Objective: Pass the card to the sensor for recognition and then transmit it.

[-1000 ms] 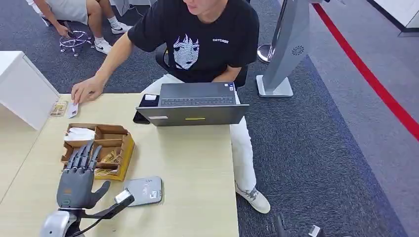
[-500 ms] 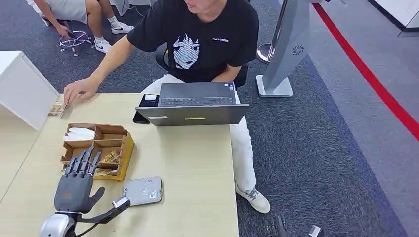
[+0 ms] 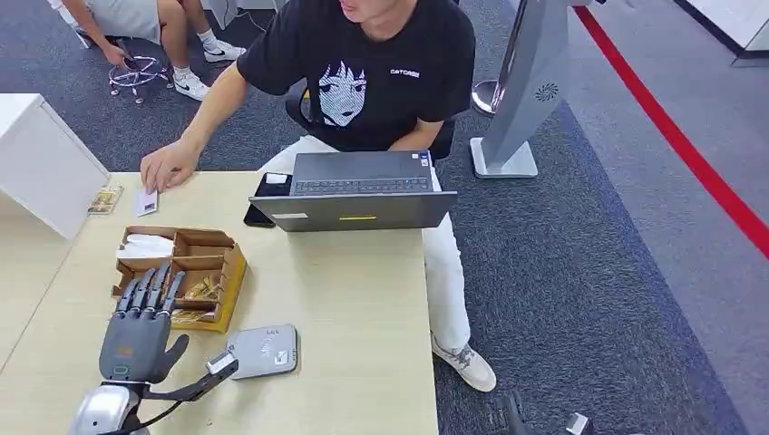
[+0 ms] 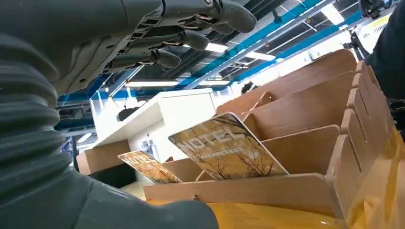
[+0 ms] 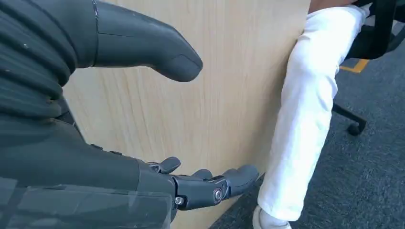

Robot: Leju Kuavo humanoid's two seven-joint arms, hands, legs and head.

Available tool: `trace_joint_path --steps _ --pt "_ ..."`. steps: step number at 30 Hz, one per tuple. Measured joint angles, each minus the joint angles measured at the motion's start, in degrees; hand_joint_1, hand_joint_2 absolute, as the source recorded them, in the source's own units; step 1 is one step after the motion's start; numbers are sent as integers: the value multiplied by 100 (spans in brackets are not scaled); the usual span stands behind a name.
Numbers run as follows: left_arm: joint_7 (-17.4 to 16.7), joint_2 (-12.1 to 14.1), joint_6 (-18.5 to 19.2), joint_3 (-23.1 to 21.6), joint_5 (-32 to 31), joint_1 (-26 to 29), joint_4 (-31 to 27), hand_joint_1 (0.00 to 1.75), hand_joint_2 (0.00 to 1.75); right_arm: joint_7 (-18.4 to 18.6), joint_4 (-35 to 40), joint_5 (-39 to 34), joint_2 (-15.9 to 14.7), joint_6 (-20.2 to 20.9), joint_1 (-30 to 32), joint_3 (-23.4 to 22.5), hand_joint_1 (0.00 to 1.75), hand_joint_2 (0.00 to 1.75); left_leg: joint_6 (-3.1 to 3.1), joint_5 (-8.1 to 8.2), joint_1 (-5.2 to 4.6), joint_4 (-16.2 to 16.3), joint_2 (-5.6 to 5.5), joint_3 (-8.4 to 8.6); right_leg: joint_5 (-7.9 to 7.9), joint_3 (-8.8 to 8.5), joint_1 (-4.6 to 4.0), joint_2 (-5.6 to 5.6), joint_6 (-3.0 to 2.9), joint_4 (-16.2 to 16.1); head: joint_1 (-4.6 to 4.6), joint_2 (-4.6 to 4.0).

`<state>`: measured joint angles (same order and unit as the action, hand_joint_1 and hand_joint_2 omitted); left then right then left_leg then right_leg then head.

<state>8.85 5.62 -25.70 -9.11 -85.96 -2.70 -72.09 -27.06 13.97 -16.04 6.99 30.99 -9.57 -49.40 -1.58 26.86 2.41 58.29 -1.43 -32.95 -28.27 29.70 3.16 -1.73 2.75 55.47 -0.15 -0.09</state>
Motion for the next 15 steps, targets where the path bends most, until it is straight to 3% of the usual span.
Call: trace_joint_path --steps 1,2,15 --pt "0 -2 -4 0 0 -11 13 56 175 0 0 0 0 0 0 0 0 175 0 0 0 0 0 0 0 0 0 0 0 0 0 0" --pt "0 -2 -11 0 0 -25 31 175 175 0 0 4 0 2 -1 0 0 175 0 0 0 0 0 0 0 0 0 0 0 0 0 0" --pt "94 2 31 2 256 -62 204 175 175 35 0 -2 0 72 -1 0 0 175 0 0 0 0 0 0 0 -1 0 0 0 0 -2 0"
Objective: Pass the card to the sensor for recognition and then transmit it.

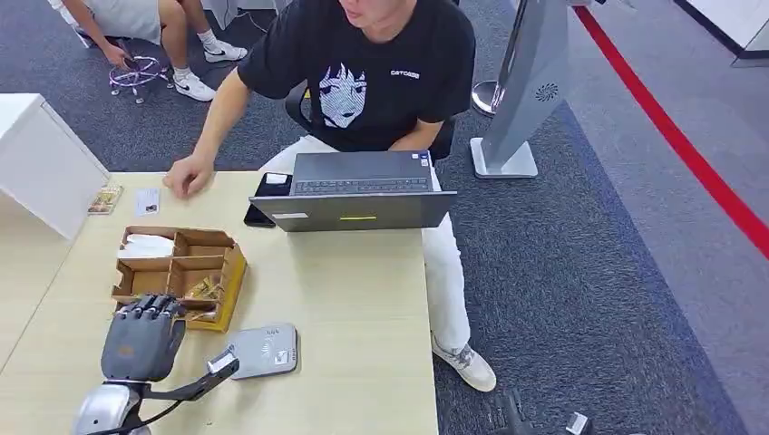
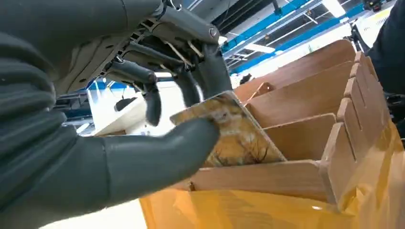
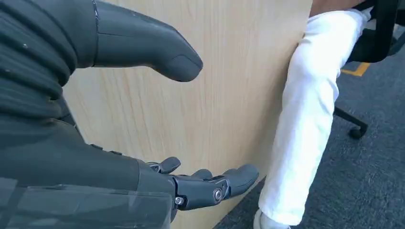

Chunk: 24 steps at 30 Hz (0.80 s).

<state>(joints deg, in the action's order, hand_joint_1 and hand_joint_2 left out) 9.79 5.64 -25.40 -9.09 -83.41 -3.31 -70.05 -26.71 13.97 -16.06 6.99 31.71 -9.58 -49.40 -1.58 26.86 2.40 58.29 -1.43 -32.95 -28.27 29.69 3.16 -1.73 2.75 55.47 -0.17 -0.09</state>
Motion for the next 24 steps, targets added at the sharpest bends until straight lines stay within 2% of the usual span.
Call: trace_joint_path --steps 6,8,11,15,20,24 --pt "63 -2 -61 0 70 -38 63 175 175 0 0 -2 0 2 1 -2 0 175 0 0 0 0 0 0 0 0 0 0 0 0 2 0" --pt "146 -11 -253 0 74 -24 -10 175 175 -2 0 -2 0 0 1 0 0 175 0 0 1 0 0 0 0 1 0 0 0 0 2 0" --pt "256 -59 -549 0 105 8 -409 175 175 0 0 0 0 -7 0 0 0 175 0 -1 0 0 -2 -1 0 -1 0 2 0 0 2 0" --pt "258 -122 -465 0 52 17 -912 175 175 0 0 2 0 -9 -3 0 0 175 0 0 0 0 -2 0 0 -1 0 1 0 0 2 0" --pt "337 -155 -544 0 17 2 -1365 175 175 11 0 13 0 -37 -9 0 0 175 -1 -2 1 0 -2 0 1 1 0 2 -1 0 2 0" --pt "356 -144 -440 0 74 -176 -1822 175 175 17 0 83 0 -96 -30 0 0 175 -1 -3 0 0 -3 0 2 -1 0 2 -1 0 2 0"
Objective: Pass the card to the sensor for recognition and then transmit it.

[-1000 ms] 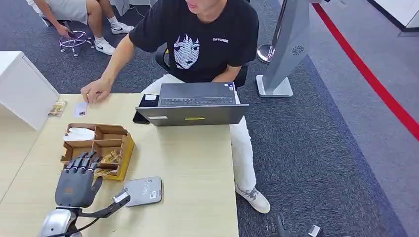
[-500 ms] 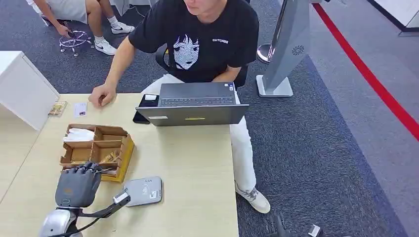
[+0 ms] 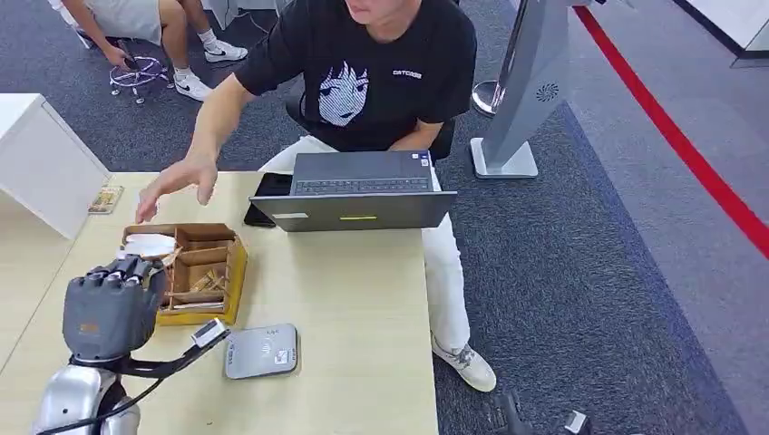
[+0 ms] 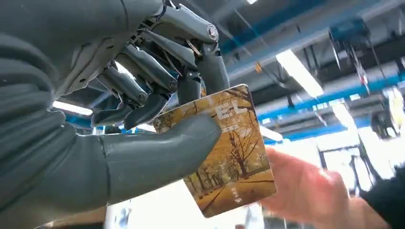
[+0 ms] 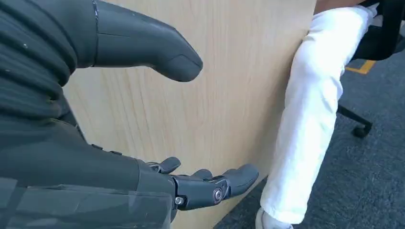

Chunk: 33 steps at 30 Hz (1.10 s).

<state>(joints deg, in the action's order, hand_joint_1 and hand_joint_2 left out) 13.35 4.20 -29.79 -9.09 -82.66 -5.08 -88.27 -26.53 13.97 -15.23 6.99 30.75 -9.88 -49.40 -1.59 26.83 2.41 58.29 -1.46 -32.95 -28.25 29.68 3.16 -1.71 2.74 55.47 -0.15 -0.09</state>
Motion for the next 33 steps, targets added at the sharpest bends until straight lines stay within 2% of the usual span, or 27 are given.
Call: trace_joint_path --steps 3,4,8,10,13,17,21,33 --pt "4 0 35 0 26 -68 -176 175 175 0 0 0 0 -2 -10 2 0 175 0 0 0 0 0 0 0 0 0 -1 0 0 0 0" --pt "4 2 35 0 28 -75 -221 168 175 0 0 0 0 -2 -11 2 0 175 0 0 0 0 0 0 0 0 0 -1 0 0 0 0" --pt "4 9 22 0 46 -88 -311 175 175 0 0 11 0 -9 -12 2 0 175 0 0 0 0 0 0 0 1 0 -1 0 0 0 0" --pt "4 50 62 2 285 -161 -331 175 175 9 0 37 0 -24 -22 18 0 175 0 0 0 0 0 -1 0 1 0 0 0 0 0 0" --pt "102 188 345 161 786 -442 -294 175 175 59 0 129 2 -72 -70 68 0 175 -3 -2 2 0 0 0 0 1 -1 0 -1 3 0 0" --pt "400 384 377 614 949 -864 252 175 175 105 -2 203 24 -109 -133 127 0 175 -10 -8 3 -1 0 2 2 1 -1 -1 -3 9 0 0" --pt "544 411 274 899 992 -1006 752 175 175 105 -2 203 35 -109 -158 186 0 175 -10 -9 2 0 0 2 2 1 -1 -3 -3 9 0 0" --pt "555 413 254 1014 999 -1070 1213 175 175 105 -2 203 55 -109 -173 205 0 175 -10 -7 2 -1 3 -2 1 8 -1 -4 -3 9 0 0"
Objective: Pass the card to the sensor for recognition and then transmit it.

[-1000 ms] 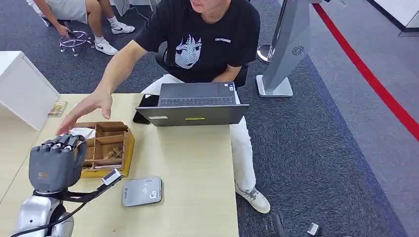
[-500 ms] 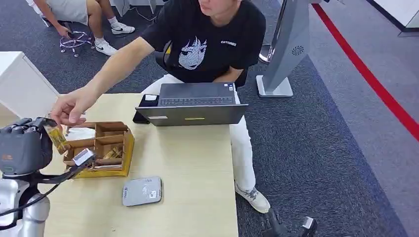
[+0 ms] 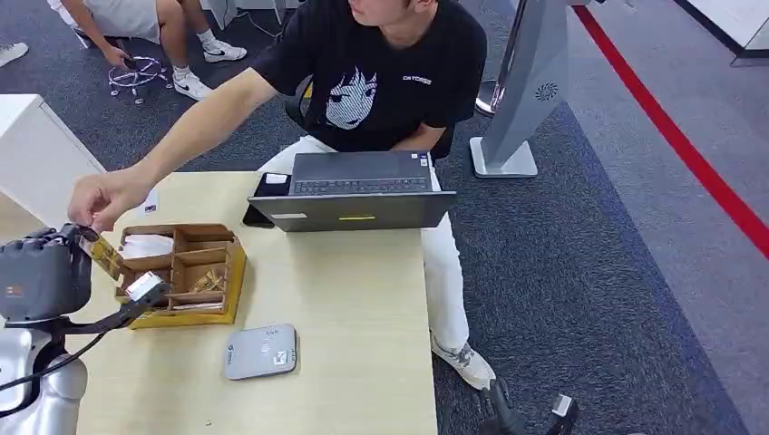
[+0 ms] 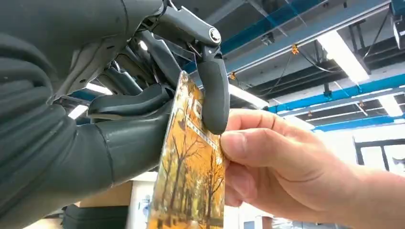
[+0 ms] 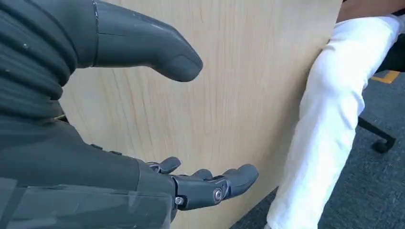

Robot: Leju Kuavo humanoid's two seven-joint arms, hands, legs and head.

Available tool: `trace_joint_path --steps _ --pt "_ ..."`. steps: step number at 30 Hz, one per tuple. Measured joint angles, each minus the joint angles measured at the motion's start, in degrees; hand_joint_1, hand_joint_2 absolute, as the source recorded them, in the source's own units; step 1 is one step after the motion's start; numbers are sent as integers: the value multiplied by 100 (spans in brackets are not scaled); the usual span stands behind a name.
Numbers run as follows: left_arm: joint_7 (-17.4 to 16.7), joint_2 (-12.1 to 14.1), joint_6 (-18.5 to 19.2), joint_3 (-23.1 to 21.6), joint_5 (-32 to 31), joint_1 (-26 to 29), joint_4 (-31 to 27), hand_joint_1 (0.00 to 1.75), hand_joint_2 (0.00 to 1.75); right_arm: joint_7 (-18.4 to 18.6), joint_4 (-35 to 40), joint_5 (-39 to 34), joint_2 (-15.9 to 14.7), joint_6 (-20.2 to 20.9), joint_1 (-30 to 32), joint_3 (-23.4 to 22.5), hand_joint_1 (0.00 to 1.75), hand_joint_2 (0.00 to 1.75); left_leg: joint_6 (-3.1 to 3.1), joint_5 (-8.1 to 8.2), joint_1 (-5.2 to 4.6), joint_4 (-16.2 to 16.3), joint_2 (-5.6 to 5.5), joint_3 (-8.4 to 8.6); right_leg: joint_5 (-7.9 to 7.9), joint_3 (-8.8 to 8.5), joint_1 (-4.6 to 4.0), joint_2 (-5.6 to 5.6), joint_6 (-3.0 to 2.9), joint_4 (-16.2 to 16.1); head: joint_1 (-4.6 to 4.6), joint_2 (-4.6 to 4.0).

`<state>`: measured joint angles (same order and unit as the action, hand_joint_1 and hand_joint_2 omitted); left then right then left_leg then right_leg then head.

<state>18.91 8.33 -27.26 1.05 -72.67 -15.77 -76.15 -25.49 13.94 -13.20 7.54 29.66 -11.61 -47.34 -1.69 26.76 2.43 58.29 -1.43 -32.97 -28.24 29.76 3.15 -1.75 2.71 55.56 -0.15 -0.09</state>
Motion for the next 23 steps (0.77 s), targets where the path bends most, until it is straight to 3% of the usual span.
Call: trace_joint_path --steps 6,8,9,18,23 --pt "0 0 0 2 0 -23 57 169 175 0 0 0 4 0 0 2 0 175 0 0 0 0 5 -3 0 2 0 -5 0 0 0 0" --pt "0 0 0 4 0 -29 68 10 175 0 0 0 9 0 0 4 0 175 0 0 0 0 5 -4 0 4 0 -6 0 0 0 0" --pt "0 -2 0 4 2 -27 68 0 175 0 0 0 9 0 0 4 0 175 0 1 0 0 5 -5 0 5 0 -6 0 0 0 0" --pt "240 -203 -166 192 212 414 68 0 175 -24 0 -30 9 13 22 4 0 175 0 1 0 0 4 -9 -1 9 0 -5 0 0 0 0" --pt "674 -424 -682 481 709 773 -101 0 175 -57 2 -120 9 17 77 0 0 175 0 1 0 0 4 -10 -1 10 0 -4 1 0 0 0"
